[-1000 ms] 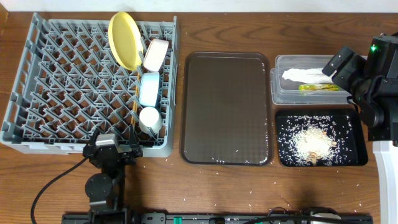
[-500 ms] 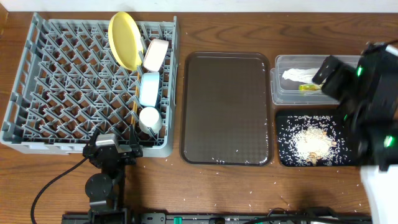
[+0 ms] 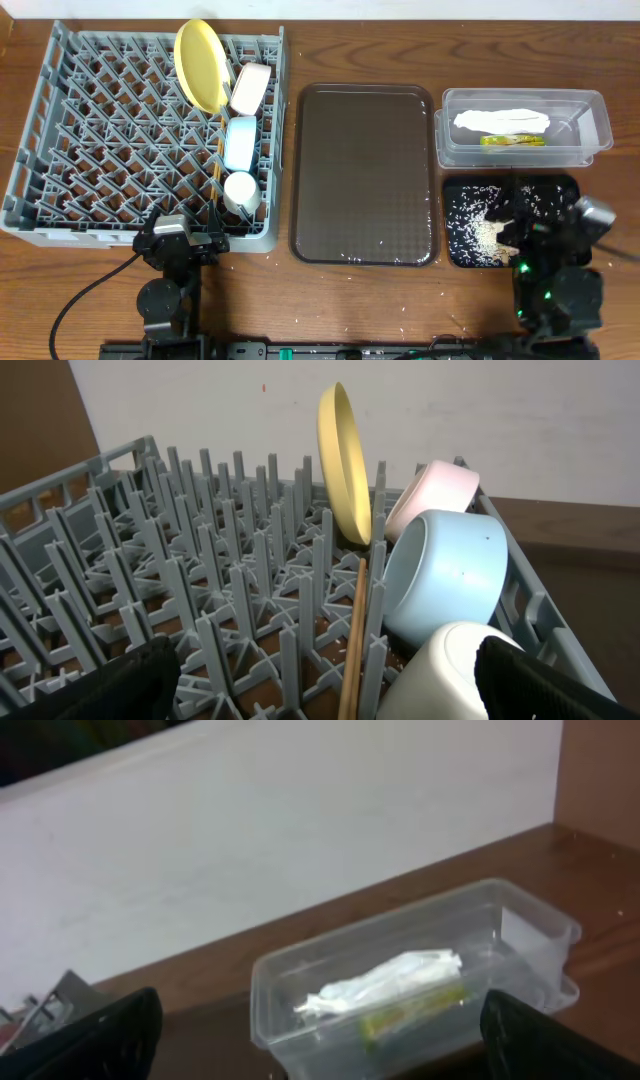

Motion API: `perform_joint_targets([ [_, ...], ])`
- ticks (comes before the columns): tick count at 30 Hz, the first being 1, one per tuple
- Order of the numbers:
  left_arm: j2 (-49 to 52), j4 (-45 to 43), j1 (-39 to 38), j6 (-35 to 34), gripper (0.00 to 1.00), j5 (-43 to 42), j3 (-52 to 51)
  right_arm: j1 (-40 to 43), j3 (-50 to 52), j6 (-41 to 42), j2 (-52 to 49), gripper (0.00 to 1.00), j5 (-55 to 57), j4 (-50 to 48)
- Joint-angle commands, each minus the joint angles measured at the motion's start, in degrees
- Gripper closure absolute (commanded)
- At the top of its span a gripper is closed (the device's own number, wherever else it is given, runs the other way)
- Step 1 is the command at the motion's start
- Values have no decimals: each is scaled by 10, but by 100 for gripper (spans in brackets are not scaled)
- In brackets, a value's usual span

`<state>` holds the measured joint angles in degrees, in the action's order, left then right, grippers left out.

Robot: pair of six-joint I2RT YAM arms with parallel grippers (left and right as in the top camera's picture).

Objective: Sort waste into correct bins and load items into the dishwasher

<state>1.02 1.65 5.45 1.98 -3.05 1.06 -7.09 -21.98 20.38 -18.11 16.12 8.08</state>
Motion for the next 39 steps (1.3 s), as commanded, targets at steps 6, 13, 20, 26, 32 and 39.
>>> perform_joint_targets([
  [6, 0, 22, -3, 8, 6, 1, -8, -5, 156, -7, 128, 1, -13, -81],
  [13, 0, 22, -3, 8, 6, 1, -8, -5, 209, 2, 179, 1, -35, -93],
  [20, 0, 22, -3, 8, 6, 1, -8, -4, 217, -12, 178, 1, -121, -52],
  [26, 0, 22, -3, 8, 6, 1, -8, -4, 217, -24, 178, 1, -123, -41],
  [32, 0, 22, -3, 8, 6, 1, -8, -4, 217, -24, 178, 1, -123, -42],
  [39, 0, 22, -3, 8, 6, 1, -8, -4, 217, -24, 178, 1, -123, -42],
])
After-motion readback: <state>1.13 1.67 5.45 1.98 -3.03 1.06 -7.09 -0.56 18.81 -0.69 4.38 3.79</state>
